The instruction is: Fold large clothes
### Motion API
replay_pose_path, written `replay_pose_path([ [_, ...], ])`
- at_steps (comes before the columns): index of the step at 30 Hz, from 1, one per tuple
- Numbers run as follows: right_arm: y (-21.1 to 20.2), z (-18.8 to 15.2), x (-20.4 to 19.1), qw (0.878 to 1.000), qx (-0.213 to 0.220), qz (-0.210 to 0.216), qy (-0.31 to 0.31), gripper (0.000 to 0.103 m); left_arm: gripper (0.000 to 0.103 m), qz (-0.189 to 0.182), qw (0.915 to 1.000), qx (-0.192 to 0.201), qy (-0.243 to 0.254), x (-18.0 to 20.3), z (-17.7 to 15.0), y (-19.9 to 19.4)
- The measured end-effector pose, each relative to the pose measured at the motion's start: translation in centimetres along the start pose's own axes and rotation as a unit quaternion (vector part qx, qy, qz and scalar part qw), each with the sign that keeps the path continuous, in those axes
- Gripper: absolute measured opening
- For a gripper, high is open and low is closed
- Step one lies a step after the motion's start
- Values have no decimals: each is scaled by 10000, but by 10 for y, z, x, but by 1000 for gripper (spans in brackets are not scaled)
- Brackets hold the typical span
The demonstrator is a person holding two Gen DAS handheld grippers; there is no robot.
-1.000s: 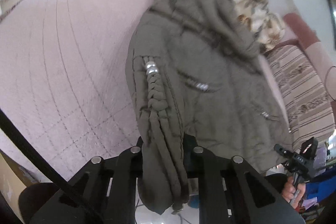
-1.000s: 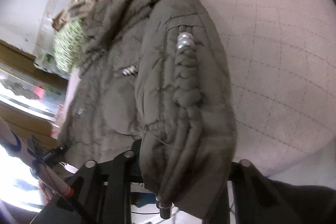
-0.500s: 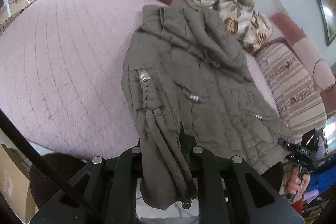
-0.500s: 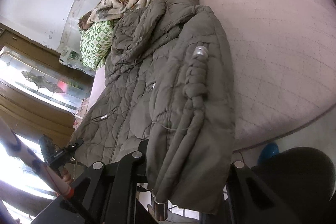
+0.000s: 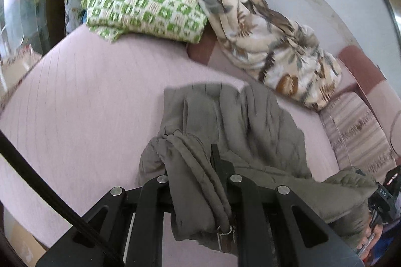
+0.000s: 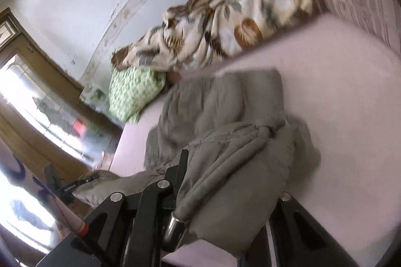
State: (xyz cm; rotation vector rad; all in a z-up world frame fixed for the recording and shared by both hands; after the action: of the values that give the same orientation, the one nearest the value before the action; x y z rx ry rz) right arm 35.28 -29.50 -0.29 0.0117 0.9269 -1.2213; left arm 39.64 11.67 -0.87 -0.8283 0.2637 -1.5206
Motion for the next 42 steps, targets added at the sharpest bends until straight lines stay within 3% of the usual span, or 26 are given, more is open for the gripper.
replay_pose_path([
  [6,79,66,-3,9991,137,-386,-139,18,15,325,9993,-8,-160,2,72,78],
  [10,141,100,15,9970,12,-767,-79,18,15,809,9963,-275,-31,-5,89,149],
  [15,223,104,50,9897,-312,-1391,-94,18,18,1217,9908,-595,-33,-17,83,230],
  [21,284,83,90,9845,-567,-1657,118,19,20,1332,9876,-815,-138,-30,57,290],
  [28,308,70,115,9875,-577,-1397,457,19,20,1307,9899,-543,30,-30,42,312],
  [33,314,64,126,9905,-310,-1012,876,20,21,1403,9895,-236,267,-23,40,322],
  [39,313,66,124,9887,-418,-1017,1020,22,25,1385,9886,-516,277,-19,57,298],
  [40,311,67,123,9878,-459,-1051,1050,25,30,1250,9911,-434,125,-18,65,285],
  [42,299,78,113,9876,-382,-1024,1124,44,40,895,9955,-256,-197,-15,84,254],
])
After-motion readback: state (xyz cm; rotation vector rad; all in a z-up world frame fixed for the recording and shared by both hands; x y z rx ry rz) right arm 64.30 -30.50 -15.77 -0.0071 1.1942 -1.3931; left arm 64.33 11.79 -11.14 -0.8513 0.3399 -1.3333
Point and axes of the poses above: each gripper's, at about its wrist camera, not at the fingertips, and y roughly the way its jaws point, x to its right, z to its top, the point moved 9 cm from there along y, roughly the way its jaws point, and after that the axes turned 10 degrees about x, right-handed, at the moved point
